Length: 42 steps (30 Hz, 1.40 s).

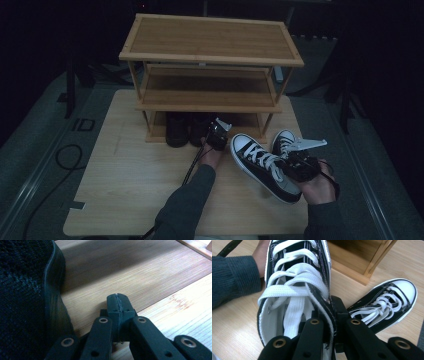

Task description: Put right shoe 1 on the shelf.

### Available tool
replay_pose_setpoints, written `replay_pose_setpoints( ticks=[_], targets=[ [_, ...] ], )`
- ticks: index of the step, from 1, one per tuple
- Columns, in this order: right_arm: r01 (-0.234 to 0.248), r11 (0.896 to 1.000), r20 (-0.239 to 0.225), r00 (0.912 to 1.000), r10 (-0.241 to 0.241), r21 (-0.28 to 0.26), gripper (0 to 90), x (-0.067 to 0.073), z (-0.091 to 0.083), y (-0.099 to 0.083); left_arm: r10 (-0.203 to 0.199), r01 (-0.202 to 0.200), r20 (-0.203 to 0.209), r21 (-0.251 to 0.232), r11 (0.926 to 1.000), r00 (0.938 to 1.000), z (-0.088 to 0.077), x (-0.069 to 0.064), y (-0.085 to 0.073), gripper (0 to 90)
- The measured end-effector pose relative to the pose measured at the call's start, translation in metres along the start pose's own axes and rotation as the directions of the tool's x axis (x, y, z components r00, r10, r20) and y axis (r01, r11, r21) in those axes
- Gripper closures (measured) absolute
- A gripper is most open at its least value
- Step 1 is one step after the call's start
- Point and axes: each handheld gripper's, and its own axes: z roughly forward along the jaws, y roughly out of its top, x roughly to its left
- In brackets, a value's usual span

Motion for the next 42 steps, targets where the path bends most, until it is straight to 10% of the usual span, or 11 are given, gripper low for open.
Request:
replay_pose_setpoints(
  ticks=[42],
  targets=[
    [0.013,0.998,-0.031,0.9994,-0.015,-0.068,88.4,-0.037,-0.019,0.063,-0.006,0.006,-0.007,-0.002,1.0000,1.0000,0.000,0.000,0.000,89.8]
  ],
)
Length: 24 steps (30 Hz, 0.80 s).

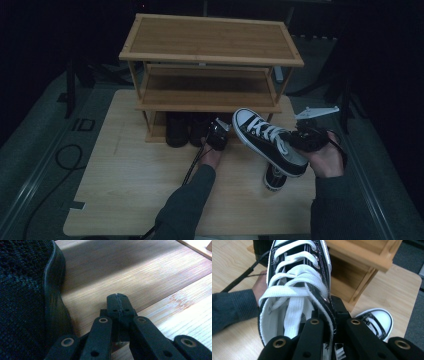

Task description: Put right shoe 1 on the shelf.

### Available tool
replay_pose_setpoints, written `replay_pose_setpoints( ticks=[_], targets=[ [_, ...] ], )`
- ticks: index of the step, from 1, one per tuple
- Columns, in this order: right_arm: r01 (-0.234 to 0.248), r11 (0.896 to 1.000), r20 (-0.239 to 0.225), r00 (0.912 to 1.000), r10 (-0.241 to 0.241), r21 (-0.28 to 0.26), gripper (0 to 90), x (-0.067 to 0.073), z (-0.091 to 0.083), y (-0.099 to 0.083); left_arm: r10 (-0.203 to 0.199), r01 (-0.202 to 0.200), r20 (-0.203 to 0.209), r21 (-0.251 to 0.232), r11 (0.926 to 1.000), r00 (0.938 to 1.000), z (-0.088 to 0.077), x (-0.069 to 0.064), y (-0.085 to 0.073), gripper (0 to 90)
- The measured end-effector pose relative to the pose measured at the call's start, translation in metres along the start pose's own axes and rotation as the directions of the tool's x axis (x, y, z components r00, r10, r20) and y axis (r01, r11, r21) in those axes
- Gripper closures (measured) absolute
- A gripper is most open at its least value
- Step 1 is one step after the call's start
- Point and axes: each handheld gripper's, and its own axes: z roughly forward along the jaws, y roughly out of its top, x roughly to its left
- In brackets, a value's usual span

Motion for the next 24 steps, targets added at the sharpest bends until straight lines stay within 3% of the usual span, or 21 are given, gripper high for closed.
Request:
replay_pose_setpoints(
  ticks=[14,24],
  targets=[
    [0.008,1.000,0.002,1.0000,-0.008,-0.023,88.4,-0.004,0.007,0.044,0.001,-0.001,-0.002,0.001,1.0000,1.0000,0.000,0.000,0.000,89.8],
    [-0.033,0.999,-0.012,0.9994,0.033,-0.023,88.4,-0.006,0.030,0.073,0.000,0.000,-0.002,0.002,1.0000,1.0000,0.000,0.000,0.000,89.8]
  ],
)
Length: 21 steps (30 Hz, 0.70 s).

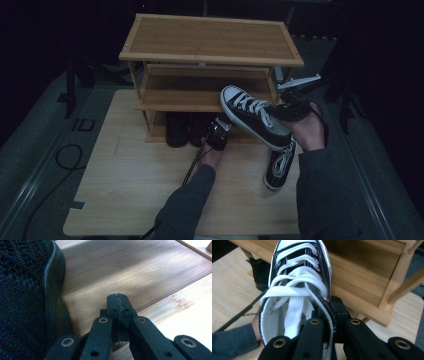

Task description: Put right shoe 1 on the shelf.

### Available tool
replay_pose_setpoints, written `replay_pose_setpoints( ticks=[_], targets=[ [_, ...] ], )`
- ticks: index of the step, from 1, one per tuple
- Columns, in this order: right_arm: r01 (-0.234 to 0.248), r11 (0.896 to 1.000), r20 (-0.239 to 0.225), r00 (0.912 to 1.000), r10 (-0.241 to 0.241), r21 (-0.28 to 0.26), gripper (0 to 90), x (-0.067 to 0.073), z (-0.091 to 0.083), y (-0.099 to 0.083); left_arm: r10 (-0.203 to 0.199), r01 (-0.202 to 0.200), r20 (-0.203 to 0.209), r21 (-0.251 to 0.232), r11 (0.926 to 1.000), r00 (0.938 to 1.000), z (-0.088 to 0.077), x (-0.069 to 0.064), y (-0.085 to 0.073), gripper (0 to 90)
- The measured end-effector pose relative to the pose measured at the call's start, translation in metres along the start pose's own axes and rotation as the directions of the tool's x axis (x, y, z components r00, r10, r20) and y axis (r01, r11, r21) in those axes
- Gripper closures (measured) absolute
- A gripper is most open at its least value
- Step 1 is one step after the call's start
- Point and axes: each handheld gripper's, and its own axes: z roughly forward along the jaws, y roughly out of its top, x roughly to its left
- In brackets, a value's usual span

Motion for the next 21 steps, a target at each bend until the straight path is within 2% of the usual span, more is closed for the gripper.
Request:
replay_pose_setpoints(
  ticks=[4,10,14,18,21],
  targets=[
    [-0.013,1.000,0.012,0.9998,0.013,0.006,88.5,-0.001,0.009,0.011,0.000,0.000,0.000,0.000,1.0000,1.0000,0.000,0.000,0.000,89.8],
    [-0.060,0.998,0.021,0.9980,0.060,-0.008,88.5,-0.001,0.023,0.020,0.000,0.000,0.000,0.000,1.0000,1.0000,0.000,0.000,0.000,89.8],
    [-0.094,0.995,0.009,0.9955,0.094,-0.014,88.5,0.001,0.031,0.026,0.000,0.000,-0.001,0.000,1.0000,1.0000,0.000,0.000,0.000,89.8],
    [-0.109,0.994,0.029,0.9935,0.110,-0.023,88.5,0.004,0.040,0.033,0.000,0.000,0.000,0.000,1.0000,1.0000,0.000,0.000,0.000,89.8],
    [-0.142,0.989,0.033,0.9892,0.143,-0.034,88.5,0.004,0.047,0.034,0.000,0.000,-0.002,0.001,1.0000,1.0000,0.000,0.000,0.000,89.7]
  ],
)
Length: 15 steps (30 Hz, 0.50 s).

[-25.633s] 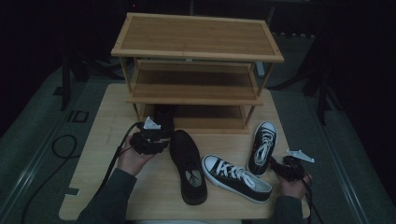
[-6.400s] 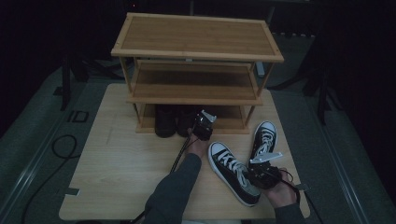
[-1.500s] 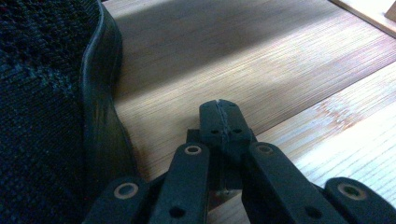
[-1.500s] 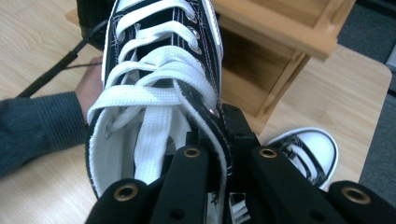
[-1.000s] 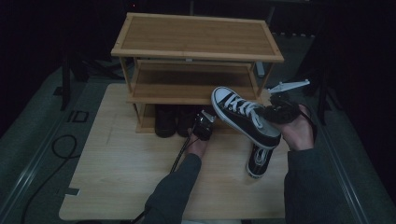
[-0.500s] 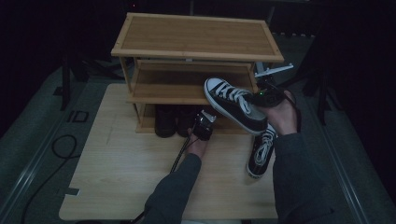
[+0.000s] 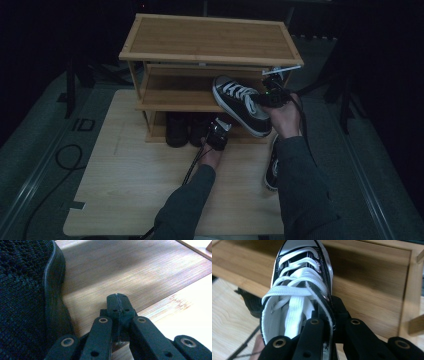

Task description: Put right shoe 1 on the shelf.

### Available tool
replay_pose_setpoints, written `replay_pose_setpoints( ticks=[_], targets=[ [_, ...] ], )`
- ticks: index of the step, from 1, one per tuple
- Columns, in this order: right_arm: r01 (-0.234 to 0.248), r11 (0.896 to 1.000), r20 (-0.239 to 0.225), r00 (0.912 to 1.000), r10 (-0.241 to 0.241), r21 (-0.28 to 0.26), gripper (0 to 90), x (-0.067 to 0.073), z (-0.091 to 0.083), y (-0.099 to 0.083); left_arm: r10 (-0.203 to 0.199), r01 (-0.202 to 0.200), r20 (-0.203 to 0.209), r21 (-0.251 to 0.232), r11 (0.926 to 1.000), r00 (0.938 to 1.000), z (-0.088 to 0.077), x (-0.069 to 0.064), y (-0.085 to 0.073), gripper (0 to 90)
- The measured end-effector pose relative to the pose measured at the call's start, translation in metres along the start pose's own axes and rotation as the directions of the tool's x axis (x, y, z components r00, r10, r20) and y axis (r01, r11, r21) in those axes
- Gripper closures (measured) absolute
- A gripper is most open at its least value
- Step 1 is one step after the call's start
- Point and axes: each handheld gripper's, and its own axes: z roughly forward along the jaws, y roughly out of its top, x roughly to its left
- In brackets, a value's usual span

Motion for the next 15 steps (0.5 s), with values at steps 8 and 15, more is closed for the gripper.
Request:
replay_pose_setpoints(
  ticks=[8,15],
  targets=[
    [-0.055,0.998,0.000,0.9985,0.055,0.031,88.1,-0.002,0.012,0.002,-0.006,0.006,-0.001,-0.003,1.0000,1.0000,0.000,-0.001,0.000,89.7],
    [-0.038,0.999,-0.014,0.9992,0.039,0.035,81.4,-0.002,0.009,0.003,-0.004,0.004,0.000,-0.003,1.0000,1.0000,0.000,-0.001,0.000,89.7]
  ],
)
